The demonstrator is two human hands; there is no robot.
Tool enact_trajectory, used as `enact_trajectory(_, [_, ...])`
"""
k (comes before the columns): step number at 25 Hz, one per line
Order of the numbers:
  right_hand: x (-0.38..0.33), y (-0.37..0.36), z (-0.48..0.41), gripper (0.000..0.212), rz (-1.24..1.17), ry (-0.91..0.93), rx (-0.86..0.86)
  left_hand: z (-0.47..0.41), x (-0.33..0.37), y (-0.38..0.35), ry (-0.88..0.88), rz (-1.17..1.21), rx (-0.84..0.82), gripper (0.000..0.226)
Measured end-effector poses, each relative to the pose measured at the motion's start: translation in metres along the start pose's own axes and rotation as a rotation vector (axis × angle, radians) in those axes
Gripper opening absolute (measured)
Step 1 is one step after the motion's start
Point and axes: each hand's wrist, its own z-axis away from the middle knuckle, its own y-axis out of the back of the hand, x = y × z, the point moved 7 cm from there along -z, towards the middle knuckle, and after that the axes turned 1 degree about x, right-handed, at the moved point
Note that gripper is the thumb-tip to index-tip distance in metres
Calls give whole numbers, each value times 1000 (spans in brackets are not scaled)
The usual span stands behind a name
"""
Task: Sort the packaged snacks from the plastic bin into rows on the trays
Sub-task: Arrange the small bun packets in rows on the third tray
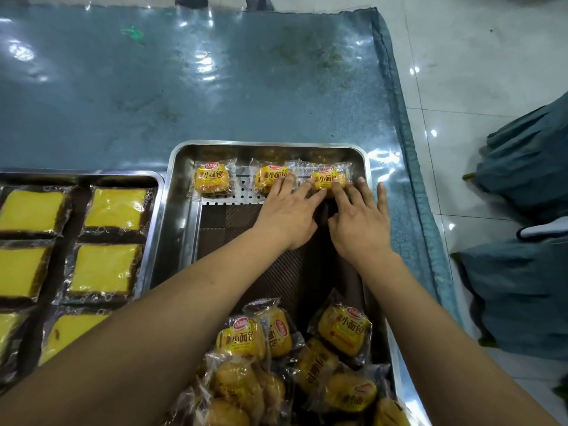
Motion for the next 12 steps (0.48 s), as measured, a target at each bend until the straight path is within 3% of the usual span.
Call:
enact_trajectory(7, [-36, 2, 58, 62, -117, 86, -21, 85, -11, -7, 36, 98, 8, 60])
enact_trajectory(12, [-66, 11, 101, 52, -241, 143, -67, 158, -25, -14, 158, 227, -34, 52])
